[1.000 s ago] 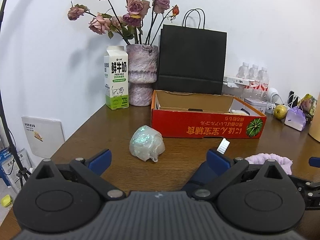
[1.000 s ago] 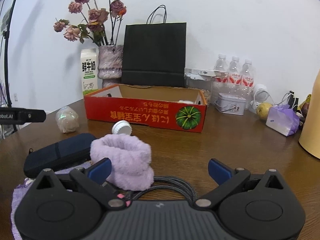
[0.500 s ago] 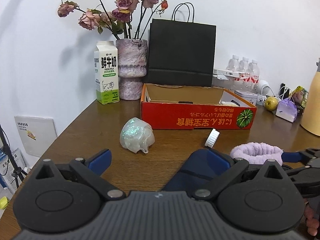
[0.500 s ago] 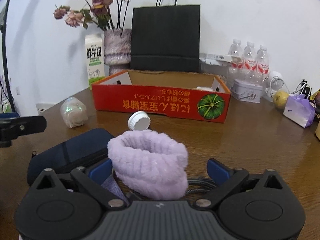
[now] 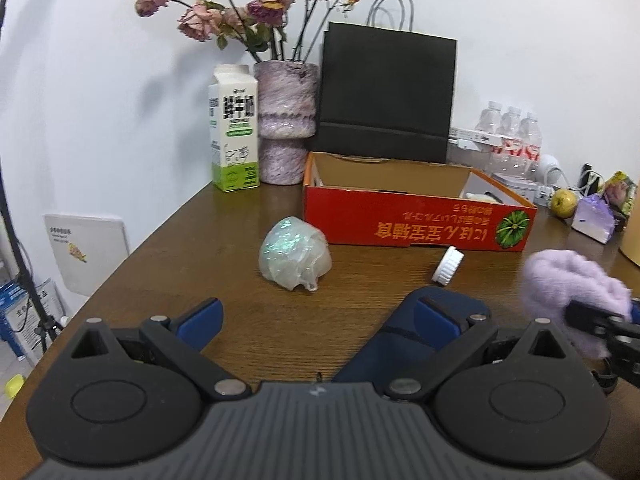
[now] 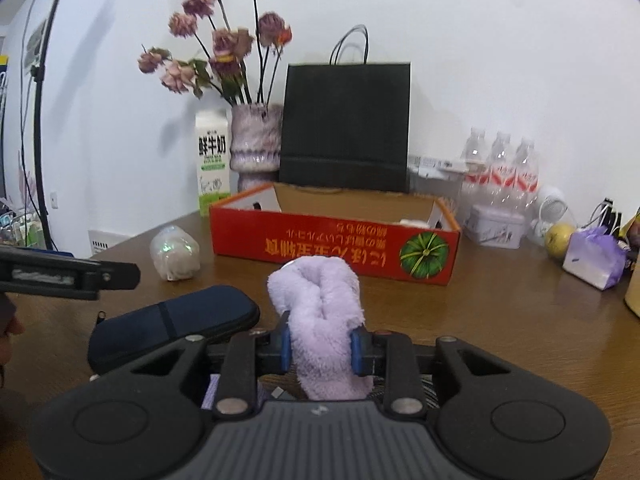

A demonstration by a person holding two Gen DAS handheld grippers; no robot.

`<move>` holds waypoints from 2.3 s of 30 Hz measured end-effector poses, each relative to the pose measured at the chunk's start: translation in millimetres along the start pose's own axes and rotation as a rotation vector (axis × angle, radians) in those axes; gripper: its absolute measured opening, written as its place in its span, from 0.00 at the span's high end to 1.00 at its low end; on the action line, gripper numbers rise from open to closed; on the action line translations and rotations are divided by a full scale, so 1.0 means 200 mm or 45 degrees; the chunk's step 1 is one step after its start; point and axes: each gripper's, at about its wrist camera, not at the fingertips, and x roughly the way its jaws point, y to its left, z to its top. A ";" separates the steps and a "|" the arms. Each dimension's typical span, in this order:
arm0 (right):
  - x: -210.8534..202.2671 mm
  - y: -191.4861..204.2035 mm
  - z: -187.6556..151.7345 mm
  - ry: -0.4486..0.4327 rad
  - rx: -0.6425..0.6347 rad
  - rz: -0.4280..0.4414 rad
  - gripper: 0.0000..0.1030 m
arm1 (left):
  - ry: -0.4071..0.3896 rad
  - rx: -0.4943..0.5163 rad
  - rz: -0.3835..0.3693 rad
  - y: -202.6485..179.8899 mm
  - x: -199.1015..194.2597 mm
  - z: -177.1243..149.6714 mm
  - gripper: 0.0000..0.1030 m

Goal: Organize objects

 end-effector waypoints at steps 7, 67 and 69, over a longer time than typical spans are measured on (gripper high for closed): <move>-0.14 -0.07 -0.04 -0.047 0.012 -0.006 0.75 | 0.032 0.025 -0.001 -0.06 -0.09 -0.04 0.00; -0.36 -0.31 -0.15 0.000 0.016 0.002 0.75 | 0.168 0.200 -0.079 -0.52 -0.45 -0.37 0.76; -0.36 -0.31 -0.15 0.001 0.016 0.002 0.75 | 0.135 0.190 -0.082 -0.51 -0.48 -0.36 0.76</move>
